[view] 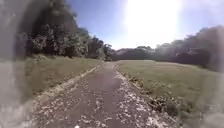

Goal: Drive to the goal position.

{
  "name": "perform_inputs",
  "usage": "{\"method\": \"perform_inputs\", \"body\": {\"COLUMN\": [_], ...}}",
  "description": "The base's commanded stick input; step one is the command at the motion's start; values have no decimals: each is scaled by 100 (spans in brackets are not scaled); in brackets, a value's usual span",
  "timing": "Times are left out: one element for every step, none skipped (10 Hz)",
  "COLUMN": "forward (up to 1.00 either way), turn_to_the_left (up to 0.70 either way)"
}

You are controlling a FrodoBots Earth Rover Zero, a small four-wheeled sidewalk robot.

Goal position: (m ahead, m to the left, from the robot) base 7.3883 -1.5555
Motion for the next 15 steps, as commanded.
{"method": "perform_inputs", "body": {"forward": [100, 100, 100, 100, 100, 100, 100, 100, 100, 100, 100, 100, 100, 100, 100], "turn_to_the_left": [0, 0, 0, 0, 0, 0, 0, 0, 0, 0, 0, 0, 0, 0, 0]}}
